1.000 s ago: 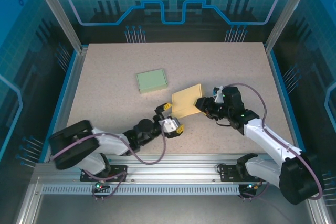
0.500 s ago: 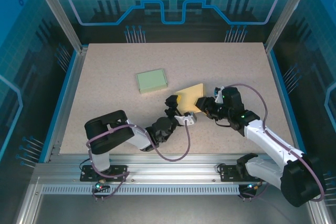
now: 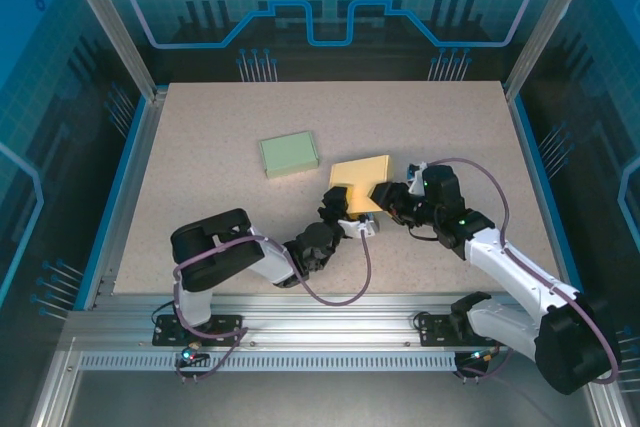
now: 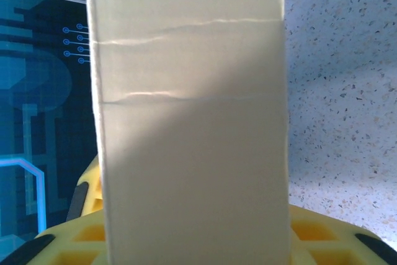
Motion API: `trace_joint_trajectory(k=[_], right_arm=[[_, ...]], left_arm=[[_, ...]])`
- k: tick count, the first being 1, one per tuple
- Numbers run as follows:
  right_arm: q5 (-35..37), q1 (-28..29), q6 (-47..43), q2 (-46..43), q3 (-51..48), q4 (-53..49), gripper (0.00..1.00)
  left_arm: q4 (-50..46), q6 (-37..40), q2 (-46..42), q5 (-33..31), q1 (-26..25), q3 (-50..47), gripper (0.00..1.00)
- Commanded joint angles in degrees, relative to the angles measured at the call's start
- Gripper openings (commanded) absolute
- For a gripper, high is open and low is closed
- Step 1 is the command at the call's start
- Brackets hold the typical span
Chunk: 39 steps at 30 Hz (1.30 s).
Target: Fold the paper box
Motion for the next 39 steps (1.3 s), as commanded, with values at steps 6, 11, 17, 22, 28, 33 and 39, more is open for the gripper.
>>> trace_joint_trajectory(k=[6, 11, 17, 22, 28, 33, 39], right_arm=[[0.7, 0.9, -1.1, 0.6, 0.7, -6.3, 0.51], [1.9, 0.6, -2.8, 0.4, 2.2, -9.2, 0.62], [2.1, -0.4, -4.6, 0.6, 4.1, -11.1, 0.69], [1.1, -1.6, -6.0, 1.2, 5.5, -12.1, 0.83], [0.4, -3.7, -9.2, 0.2, 7.9, -14.8, 1.00], [-0.3, -5.5, -11.4, -0.4, 9.8, -17.2, 1.00], [1.0, -6.2, -15.7, 0.2, 13.3, -21.9, 1.00]], left_arm=[[4.2, 2.2, -2.5, -2.9, 0.4, -0.2, 0.41], [4.2, 3.2, -4.8, -2.5, 0.3, -2.6, 0.32], [-6.8, -1.3, -12.5, -0.1, 0.4, -5.9, 0.14], [-33.8, -13.0, -23.7, 7.8, 0.7, -4.8, 0.12], [-59.9, -21.2, -33.0, 18.2, 2.9, -0.2, 0.10], [-70.6, -23.0, -33.9, 21.9, 3.9, 2.9, 0.08], [-84.3, -26.5, -30.5, 30.3, 7.4, 9.5, 0.09]])
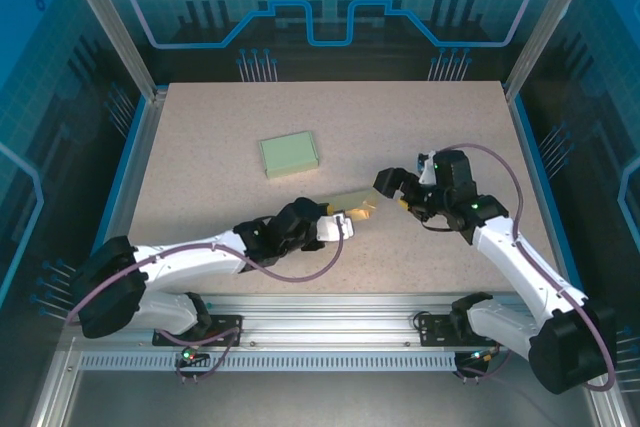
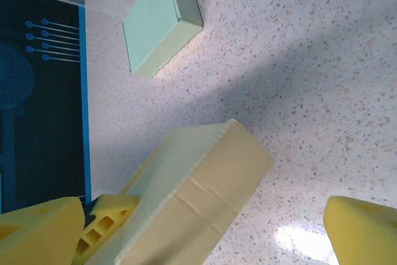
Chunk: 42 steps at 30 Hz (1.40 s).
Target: Fold the paper box
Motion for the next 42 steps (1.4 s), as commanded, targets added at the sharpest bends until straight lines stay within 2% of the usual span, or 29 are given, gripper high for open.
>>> trace_joint_trajectory(k=[1, 9, 13, 22, 27, 30, 33, 37, 42], right_arm=[[1.2, -0.9, -4.6, -0.3, 3.2, -4.8, 1.00], [6.8, -1.7, -10.3, -1.0, 5.6, -11.7, 1.00], [8.0, -2.7, -11.3, -1.4, 4.8, -10.4, 1.00], [-0.8, -6.5, -8.9, -0.5, 1.2, -3.0, 1.00], [-4.6, -8.5, -7.6, -0.2, -0.1, 0.0, 1.00], [-3.7, -8.6, -7.4, -0.1, 0.1, 0.8, 1.00], [-1.7, -8.6, -7.1, -0.4, 0.3, 2.3, 1.00], [0.3, -8.2, -4.5, -0.9, -2.1, 7.5, 1.00], [1.7, -7.8, -12.5, 0.5, 0.9, 1.9, 1.00]], left_arm=[[-12.6, -3.9, 2.8, 6.8, 2.0, 5.5, 0.09], [-29.3, -5.6, 9.9, 15.6, 7.1, 17.9, 0.09], [-34.5, -5.5, 13.6, 18.3, 8.5, 23.2, 0.10], [-35.6, -4.5, 17.6, 20.0, 9.6, 27.2, 0.11], [-35.7, -4.5, 18.2, 18.5, 9.6, 27.4, 0.18], [-35.4, -4.8, 18.2, 18.6, 9.7, 27.2, 0.30], [-35.0, -5.0, 18.2, 18.7, 9.8, 27.0, 0.35], [-34.4, -5.1, 18.1, 18.5, 9.8, 26.7, 0.36], [-34.1, -5.3, 18.1, 18.3, 9.8, 26.4, 0.41]])
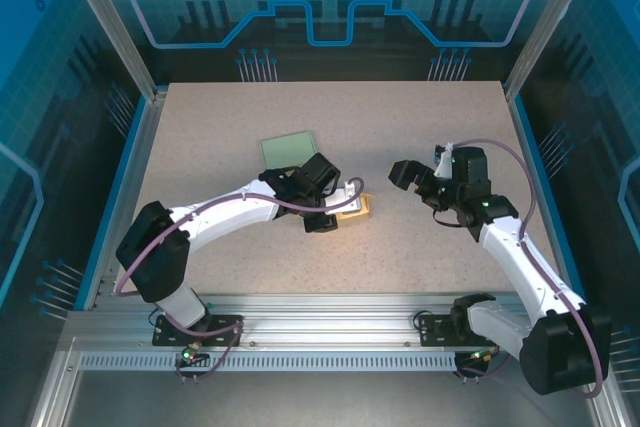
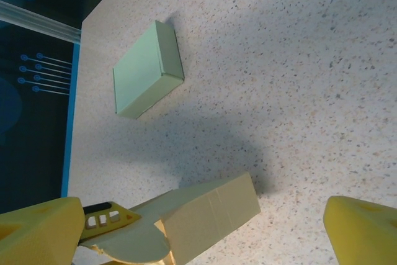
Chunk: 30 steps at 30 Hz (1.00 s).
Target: Fold the paper box
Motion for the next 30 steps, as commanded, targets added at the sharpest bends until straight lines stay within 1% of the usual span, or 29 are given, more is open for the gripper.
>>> trace_joint_trajectory(k=[1, 3, 5, 7, 8, 13, 16, 18, 20, 25, 27, 30], right_arm=[[1.3, 0.3, -5.6, 1.4, 3.0, -3.2, 1.00], [0.3, 0.7, -8.6, 2.7, 4.8, -5.7, 1.00], [-0.7, 1.2, -10.9, 3.4, 5.5, -5.8, 1.00], [-0.4, 2.1, -12.7, 3.9, 5.9, -5.8, 0.95], [-0.4, 2.6, -13.9, 4.3, 6.2, -5.8, 0.92], [-0.3, 6.8, -20.2, 6.4, 6.8, -6.7, 0.86], [2.0, 10.6, -25.5, 7.3, 8.9, -7.8, 0.82], [3.6, 12.2, -27.7, 8.3, 9.4, -8.5, 0.75], [3.4, 12.8, -29.4, 9.2, 9.4, -8.7, 0.69], [2.7, 13.5, -32.8, 10.8, 8.9, -8.4, 0.63], [2.8, 13.9, -33.8, 11.6, 8.8, -8.7, 0.61], [3.4, 14.1, -34.6, 13.1, 8.9, -8.7, 0.61]], left_arm=[[-0.8, -0.3, 0.9, 0.9, 0.5, 0.2, 0.44], [-0.8, -0.3, 1.0, 0.9, 0.5, 0.4, 0.49], [-0.8, -0.4, 1.0, 1.1, 0.5, 0.7, 0.58], [-0.6, -0.5, 1.0, 1.3, 0.5, 0.8, 0.62], [-0.5, -0.5, 1.1, 1.4, 0.5, 0.8, 0.62], [-0.9, -0.7, 1.6, 1.3, 0.5, 0.9, 0.63], [-0.5, -0.5, 1.8, 0.8, 0.5, 0.8, 0.54], [0.0, -0.6, 2.0, 0.2, 0.6, 0.8, 0.51], [0.2, -0.6, 2.2, 0.3, 0.9, 0.9, 0.49], [0.4, 0.1, 2.5, 1.0, 1.9, 0.9, 0.50], [0.3, 0.3, 2.7, 1.2, 2.3, 1.2, 0.50], [0.3, 0.7, 2.6, 2.0, 2.6, 1.2, 0.51]])
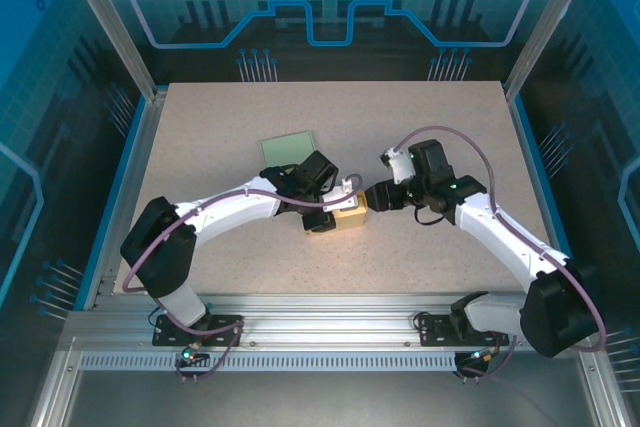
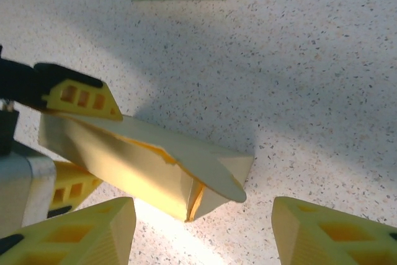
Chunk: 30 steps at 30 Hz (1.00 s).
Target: Fold the paper box
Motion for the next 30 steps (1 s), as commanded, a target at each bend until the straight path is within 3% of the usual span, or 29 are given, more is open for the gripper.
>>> trace_joint_trajectory(k=[1, 14, 30], right_arm=[[0.8, 1.0, -3.1, 1.8, 1.0, -1.0, 0.61], [2.4, 2.7, -4.2, 7.0, 4.0, -0.8, 0.47], [3.4, 4.6, 1.3, 9.1, 7.6, -4.2, 0.09]], left_arm=[[-0.2, 0.9, 0.8, 2.2, 0.6, 1.2, 0.51], [-0.8, 1.3, 1.8, 2.1, 0.7, 2.1, 0.51], [0.8, 0.3, 3.3, 0.7, 0.8, 2.4, 0.51]])
